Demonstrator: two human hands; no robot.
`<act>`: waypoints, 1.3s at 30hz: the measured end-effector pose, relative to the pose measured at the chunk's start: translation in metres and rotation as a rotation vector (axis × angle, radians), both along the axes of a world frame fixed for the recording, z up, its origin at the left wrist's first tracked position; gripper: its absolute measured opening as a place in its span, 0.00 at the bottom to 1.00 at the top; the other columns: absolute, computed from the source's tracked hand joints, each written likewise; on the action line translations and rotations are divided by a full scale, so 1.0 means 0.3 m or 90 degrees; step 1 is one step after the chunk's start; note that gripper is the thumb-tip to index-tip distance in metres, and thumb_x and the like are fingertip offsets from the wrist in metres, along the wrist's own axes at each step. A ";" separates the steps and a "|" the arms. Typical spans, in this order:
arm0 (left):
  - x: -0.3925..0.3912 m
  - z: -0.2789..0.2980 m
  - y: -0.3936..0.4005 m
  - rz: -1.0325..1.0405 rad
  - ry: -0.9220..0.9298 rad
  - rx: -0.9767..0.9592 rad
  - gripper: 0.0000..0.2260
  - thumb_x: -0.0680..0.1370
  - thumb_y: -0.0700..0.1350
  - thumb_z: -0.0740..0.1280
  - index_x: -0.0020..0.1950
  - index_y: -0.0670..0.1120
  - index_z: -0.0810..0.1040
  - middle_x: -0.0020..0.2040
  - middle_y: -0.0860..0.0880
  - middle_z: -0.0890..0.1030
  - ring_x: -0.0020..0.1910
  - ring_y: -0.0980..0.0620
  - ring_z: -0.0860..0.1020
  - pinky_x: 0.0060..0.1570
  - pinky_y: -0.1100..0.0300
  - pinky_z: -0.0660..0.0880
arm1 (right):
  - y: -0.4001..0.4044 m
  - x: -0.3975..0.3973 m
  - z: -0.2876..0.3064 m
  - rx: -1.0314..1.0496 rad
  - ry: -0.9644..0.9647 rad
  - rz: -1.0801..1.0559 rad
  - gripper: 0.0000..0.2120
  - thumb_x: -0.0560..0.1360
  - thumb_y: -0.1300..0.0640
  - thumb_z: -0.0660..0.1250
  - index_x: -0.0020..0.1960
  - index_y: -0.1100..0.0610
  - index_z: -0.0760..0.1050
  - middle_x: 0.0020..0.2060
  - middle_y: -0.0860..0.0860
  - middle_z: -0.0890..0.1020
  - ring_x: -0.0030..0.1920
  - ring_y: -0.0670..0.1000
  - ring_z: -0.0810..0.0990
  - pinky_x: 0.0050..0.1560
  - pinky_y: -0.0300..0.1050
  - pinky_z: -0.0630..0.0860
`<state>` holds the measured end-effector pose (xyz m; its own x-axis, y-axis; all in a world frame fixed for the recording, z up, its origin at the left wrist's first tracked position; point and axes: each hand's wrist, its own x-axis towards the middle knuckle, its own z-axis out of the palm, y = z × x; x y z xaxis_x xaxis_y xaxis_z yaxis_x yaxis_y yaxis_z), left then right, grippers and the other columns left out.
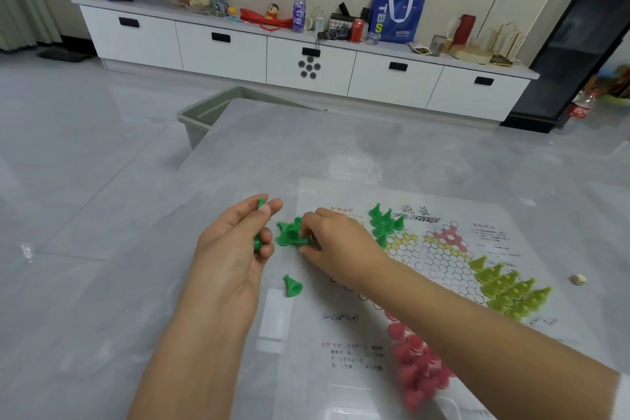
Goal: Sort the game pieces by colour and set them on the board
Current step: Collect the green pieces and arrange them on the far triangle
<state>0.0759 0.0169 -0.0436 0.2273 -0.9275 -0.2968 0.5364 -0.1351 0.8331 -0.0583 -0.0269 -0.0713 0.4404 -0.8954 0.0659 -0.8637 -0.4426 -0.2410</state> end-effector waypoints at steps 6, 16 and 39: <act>-0.007 0.006 0.003 0.004 0.045 0.027 0.08 0.76 0.35 0.62 0.38 0.44 0.70 0.38 0.45 0.84 0.20 0.57 0.68 0.19 0.68 0.65 | 0.021 -0.063 0.046 -0.042 -0.072 -0.005 0.05 0.73 0.63 0.60 0.49 0.59 0.71 0.41 0.54 0.79 0.42 0.55 0.77 0.43 0.50 0.76; -0.044 0.006 0.009 -0.033 -0.042 0.032 0.05 0.75 0.36 0.64 0.40 0.44 0.75 0.35 0.50 0.82 0.23 0.58 0.67 0.19 0.69 0.63 | 0.028 -0.404 0.041 -0.013 -0.360 -0.315 0.03 0.75 0.58 0.64 0.45 0.53 0.69 0.42 0.51 0.82 0.44 0.49 0.81 0.45 0.44 0.79; -0.082 -0.006 0.011 -0.085 -0.100 0.026 0.05 0.75 0.38 0.65 0.40 0.45 0.77 0.36 0.50 0.78 0.22 0.59 0.67 0.18 0.69 0.62 | 0.018 -0.388 -0.086 -0.041 -0.249 -0.250 0.02 0.72 0.57 0.67 0.45 0.53 0.77 0.36 0.46 0.74 0.35 0.43 0.69 0.35 0.35 0.65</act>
<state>0.0513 0.0201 -0.0455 0.1501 -0.9403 -0.3056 0.3763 -0.2315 0.8971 -0.1748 -0.0216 -0.0969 0.0069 -0.9761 0.2170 -0.8186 -0.1302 -0.5594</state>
